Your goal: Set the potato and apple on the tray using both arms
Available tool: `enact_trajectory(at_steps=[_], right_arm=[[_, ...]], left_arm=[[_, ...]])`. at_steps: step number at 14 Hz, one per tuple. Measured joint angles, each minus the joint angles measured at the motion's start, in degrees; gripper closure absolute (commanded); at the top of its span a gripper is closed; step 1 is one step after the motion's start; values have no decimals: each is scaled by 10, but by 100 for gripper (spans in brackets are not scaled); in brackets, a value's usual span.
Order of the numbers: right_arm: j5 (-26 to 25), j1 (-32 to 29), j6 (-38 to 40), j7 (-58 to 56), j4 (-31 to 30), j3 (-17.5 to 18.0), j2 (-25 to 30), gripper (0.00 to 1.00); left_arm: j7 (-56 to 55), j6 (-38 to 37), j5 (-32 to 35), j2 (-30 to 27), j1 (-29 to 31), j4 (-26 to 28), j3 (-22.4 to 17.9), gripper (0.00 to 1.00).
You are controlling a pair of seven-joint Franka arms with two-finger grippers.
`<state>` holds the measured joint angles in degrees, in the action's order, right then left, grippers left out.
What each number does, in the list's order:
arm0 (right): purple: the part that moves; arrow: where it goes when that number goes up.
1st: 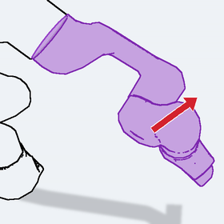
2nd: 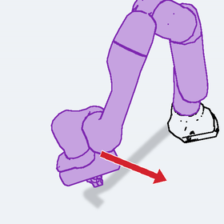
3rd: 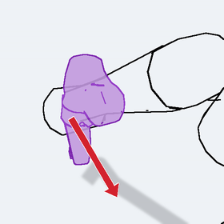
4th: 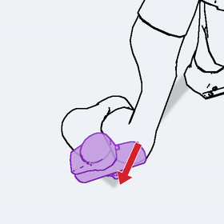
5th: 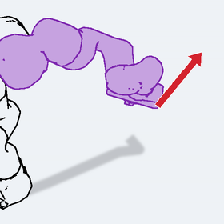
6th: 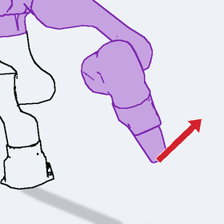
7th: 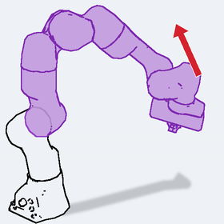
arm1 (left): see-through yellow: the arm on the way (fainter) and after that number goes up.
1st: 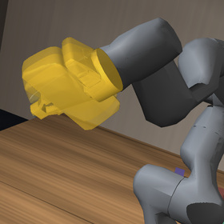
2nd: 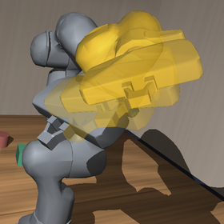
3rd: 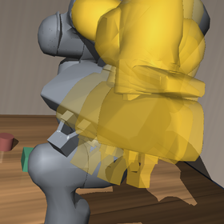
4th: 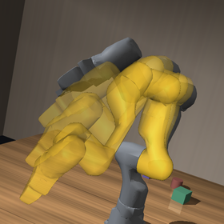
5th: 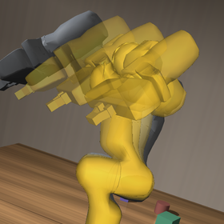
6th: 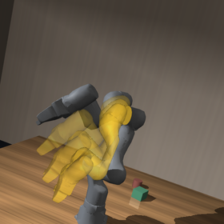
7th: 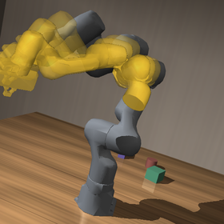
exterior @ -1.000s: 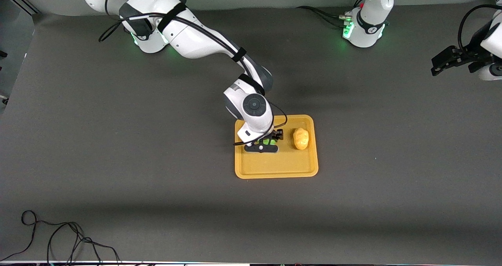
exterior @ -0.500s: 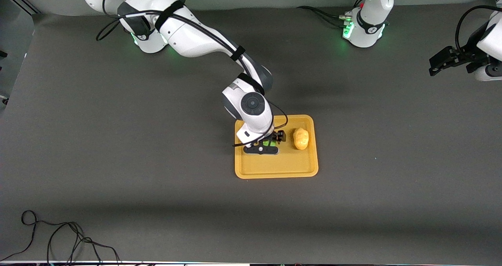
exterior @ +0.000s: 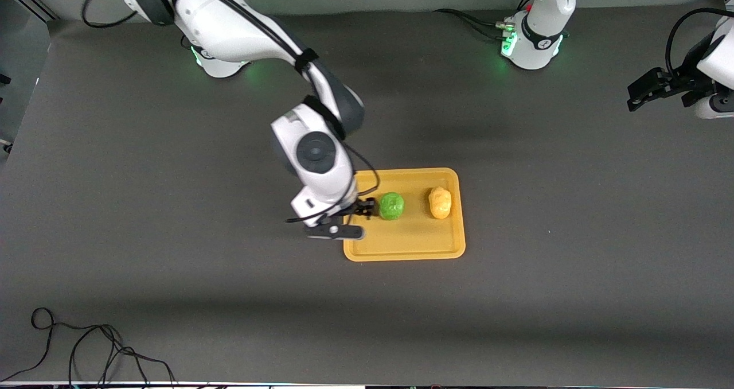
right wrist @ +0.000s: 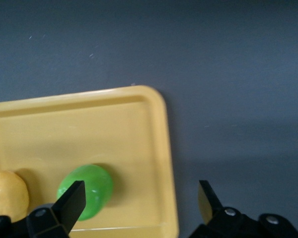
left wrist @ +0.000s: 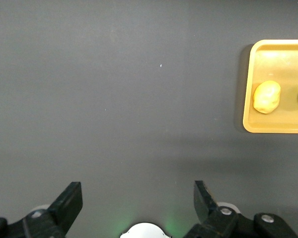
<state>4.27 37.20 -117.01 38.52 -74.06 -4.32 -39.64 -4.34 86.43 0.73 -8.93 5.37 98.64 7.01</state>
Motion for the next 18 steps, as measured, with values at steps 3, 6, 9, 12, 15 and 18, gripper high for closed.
enact_trajectory(at_steps=[3, 6, 9, 12, 15, 18], right_arm=[[0, -50, 1, -85, -96, -4, 100, 0], [0, -116, 16, -136, -165, -6, 184, 0], [0, -159, 63, -175, -183, -28, 243, 0], [0, -185, 122, -229, -187, -54, 301, 0], [-1, -254, 170, -277, -207, -39, 369, 0], [-10, -376, 204, -306, -220, 48, 424, 0]], left_arm=[[0, 0, 0, 0, 0, 0, 0, 0], [0, 0, 0, 0, 0, 0, 0, 0], [0, 0, 3, 0, 0, 1, 0, 0], [0, 0, 4, 0, 0, 1, 1, 0], [0, 1, 5, 0, 0, 4, 4, 0], [0, 10, 6, 0, 0, 7, 5, 0]])
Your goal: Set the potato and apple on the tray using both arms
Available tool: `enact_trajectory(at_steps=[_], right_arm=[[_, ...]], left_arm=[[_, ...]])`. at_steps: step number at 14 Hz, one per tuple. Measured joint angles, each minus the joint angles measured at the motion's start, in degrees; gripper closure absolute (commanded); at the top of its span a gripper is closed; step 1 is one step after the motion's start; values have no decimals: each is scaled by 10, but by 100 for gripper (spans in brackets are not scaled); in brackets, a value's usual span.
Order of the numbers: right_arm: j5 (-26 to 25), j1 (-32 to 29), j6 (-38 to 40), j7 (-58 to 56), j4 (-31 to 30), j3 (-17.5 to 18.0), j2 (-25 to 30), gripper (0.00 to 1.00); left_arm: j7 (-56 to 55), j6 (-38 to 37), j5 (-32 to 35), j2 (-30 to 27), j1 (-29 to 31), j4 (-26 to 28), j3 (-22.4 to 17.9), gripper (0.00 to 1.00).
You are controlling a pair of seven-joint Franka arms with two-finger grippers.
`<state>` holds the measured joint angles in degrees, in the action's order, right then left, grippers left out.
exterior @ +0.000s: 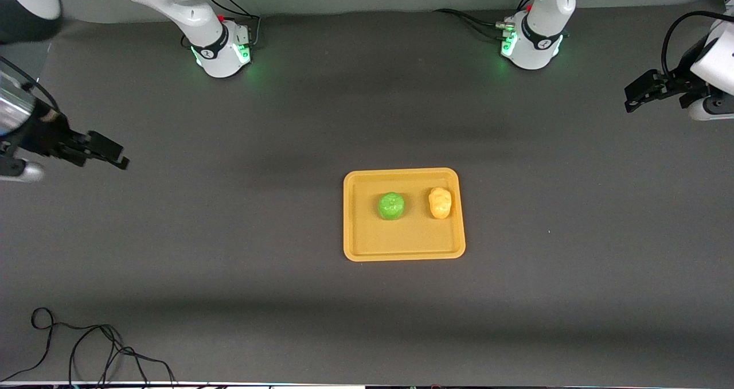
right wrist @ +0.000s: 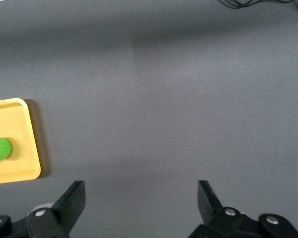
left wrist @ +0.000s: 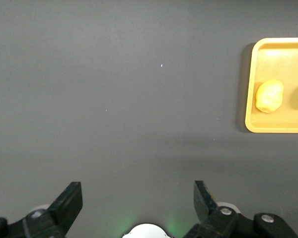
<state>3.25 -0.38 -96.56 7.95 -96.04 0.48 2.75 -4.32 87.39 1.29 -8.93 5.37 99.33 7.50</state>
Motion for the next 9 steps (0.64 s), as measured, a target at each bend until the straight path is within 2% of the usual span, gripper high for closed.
enact_trajectory(at_steps=[3, 6, 9], right_arm=[[-22, -12, 10, -6, -17, 26, 20, 0], [-23, -14, 10, -32, -49, 28, 17, 0], [-23, -19, 10, -38, -56, 25, 16, 0]], left_arm=[[1, 17, 1, 0, 0, 2, -2, 0], [2, 35, 1, 1, 1, 8, -4, 0], [2, 41, 1, 8, 1, 8, -4, 0]])
